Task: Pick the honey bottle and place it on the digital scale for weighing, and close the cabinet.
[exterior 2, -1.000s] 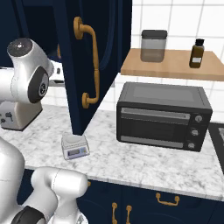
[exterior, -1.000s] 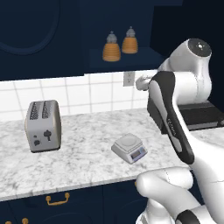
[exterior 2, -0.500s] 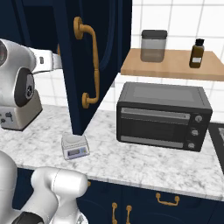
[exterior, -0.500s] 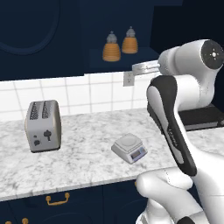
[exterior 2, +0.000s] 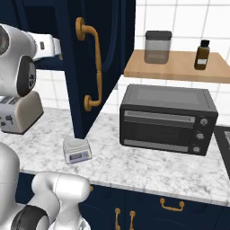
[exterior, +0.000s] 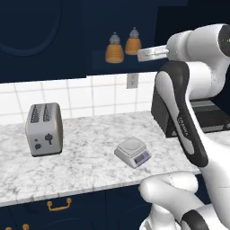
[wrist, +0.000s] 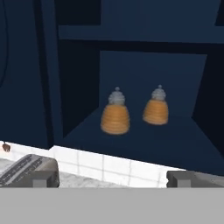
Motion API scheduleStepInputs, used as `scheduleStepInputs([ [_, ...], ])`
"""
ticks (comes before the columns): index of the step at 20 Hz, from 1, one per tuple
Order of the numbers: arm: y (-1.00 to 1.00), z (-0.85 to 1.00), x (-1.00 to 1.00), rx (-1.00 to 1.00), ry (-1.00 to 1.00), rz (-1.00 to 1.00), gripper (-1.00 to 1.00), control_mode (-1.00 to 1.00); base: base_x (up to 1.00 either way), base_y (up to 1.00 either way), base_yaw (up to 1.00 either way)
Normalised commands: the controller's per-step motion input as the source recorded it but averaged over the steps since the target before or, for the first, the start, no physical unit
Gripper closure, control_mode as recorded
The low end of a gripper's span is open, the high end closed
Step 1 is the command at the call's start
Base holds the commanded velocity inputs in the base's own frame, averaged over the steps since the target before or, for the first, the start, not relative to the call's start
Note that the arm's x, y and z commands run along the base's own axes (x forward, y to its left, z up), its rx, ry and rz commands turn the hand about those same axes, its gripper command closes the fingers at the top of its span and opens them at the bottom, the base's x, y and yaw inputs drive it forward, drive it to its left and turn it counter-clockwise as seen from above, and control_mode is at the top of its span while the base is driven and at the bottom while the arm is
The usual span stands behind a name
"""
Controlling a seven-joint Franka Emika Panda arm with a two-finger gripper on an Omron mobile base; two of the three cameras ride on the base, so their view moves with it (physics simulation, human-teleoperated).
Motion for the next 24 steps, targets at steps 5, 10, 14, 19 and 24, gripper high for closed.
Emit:
scheduleStepInputs([
  [5,0.06,0.00,0.49,0.04,-0.05,0.09,-1.00,-1.00,0.00,0.00,0.00],
  [10,0.22,-0.01,0.44,0.00,0.00,0.01,-1.00,-1.00,0.00,0.00,0.00],
  [14,0.18,-0.01,0.38,0.00,0.00,0.00,-1.00,-1.00,0.00,0.00,0.00],
  [19,0.00,-0.01,0.31,0.00,0.00,0.00,-1.00,-1.00,0.00,0.00,0.00],
  [24,0.00,0.00,0.32,0.00,0.00,-0.01,-1.00,-1.00,0.00,0.00,0.00],
])
